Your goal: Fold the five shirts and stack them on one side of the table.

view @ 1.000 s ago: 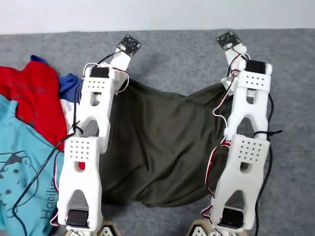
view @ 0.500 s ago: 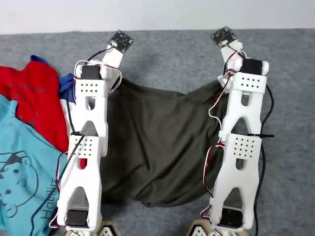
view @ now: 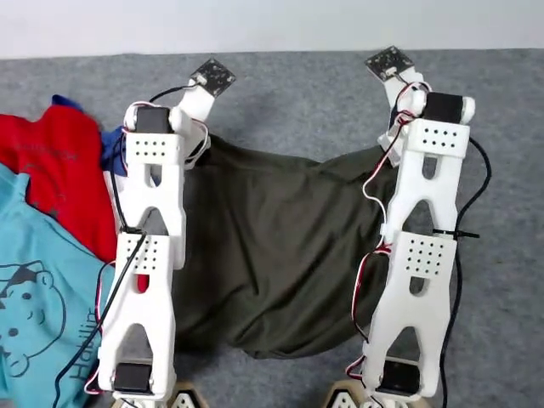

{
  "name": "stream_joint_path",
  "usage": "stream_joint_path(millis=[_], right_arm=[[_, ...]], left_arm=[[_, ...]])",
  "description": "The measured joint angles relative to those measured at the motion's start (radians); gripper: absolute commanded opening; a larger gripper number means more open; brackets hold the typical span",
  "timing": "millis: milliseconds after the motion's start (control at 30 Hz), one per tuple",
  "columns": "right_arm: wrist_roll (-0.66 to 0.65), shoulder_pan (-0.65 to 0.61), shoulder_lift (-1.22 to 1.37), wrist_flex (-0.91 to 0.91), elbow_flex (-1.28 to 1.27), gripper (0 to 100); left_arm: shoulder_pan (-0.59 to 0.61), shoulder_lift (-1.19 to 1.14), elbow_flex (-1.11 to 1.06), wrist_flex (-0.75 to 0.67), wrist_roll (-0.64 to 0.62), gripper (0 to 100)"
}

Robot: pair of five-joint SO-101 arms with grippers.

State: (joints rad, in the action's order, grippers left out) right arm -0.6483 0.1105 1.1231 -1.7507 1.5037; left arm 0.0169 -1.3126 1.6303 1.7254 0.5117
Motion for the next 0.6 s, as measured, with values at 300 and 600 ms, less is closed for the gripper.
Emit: stream_joint_path(millis=[300, 600], right_arm=[[0.0, 0.0, 0.0, -0.002, 0.0, 19.5], [0.003, 0.0, 0.0, -0.003, 0.0, 19.5]], left_arm=[[-0.02, 0.002, -0.101, 0.0, 0.068, 17], [-0.009, 0.003, -0.212, -0.075, 0.081, 17]])
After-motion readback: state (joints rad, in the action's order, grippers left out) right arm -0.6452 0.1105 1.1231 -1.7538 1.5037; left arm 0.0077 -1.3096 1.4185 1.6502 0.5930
